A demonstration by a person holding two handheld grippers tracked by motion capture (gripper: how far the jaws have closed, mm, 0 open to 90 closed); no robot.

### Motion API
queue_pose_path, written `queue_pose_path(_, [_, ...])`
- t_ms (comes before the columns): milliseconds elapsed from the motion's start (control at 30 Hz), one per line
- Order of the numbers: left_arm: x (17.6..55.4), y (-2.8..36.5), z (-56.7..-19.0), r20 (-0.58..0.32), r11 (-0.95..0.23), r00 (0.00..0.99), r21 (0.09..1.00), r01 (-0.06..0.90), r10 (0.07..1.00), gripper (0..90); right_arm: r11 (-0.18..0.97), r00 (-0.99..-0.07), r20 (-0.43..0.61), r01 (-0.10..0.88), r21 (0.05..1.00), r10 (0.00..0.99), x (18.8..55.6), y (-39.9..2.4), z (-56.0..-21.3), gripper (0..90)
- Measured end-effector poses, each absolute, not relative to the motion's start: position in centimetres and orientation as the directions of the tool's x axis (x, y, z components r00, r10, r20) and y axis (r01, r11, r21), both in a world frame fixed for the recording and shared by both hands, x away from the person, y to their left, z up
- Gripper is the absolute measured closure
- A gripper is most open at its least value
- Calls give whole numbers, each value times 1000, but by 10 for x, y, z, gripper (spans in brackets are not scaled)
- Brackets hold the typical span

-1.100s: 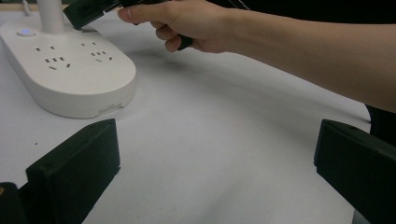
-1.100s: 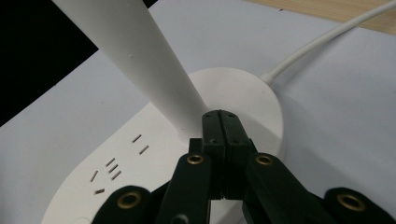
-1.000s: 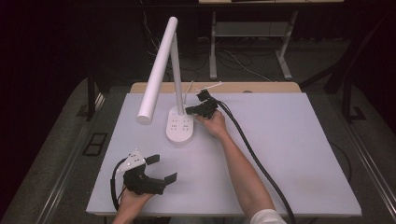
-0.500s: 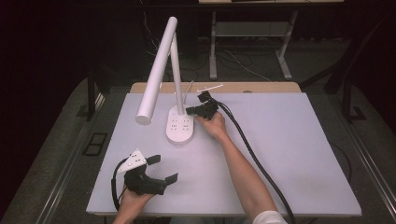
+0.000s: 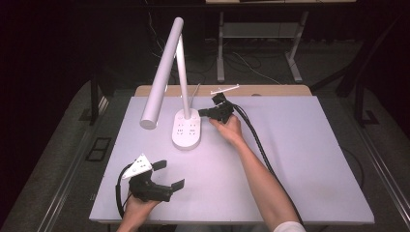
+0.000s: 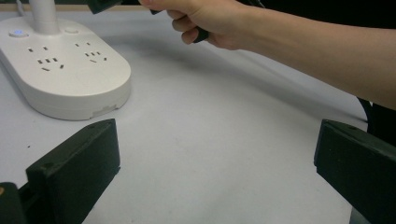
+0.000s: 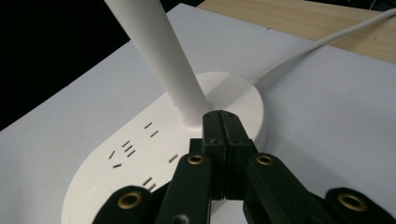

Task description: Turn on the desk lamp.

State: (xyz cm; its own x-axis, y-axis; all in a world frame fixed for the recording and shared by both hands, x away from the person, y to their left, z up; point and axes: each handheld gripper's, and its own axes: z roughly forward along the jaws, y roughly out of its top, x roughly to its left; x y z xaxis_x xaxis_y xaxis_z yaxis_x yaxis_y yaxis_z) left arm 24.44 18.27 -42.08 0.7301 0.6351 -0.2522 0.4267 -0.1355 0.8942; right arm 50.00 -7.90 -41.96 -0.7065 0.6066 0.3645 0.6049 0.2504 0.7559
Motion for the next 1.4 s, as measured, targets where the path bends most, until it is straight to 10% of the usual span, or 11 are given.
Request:
queue_pose_path(700, [245,180,-421,-248,-143,732,894,426,634,0,289,-746,306,550,783,591,464,-128,-377,774])
queue_pose_path(1400, [245,176,-422,-240,-159,738,891,425,631,0,312,-730,253,541,781,634,400,-187,-350,4])
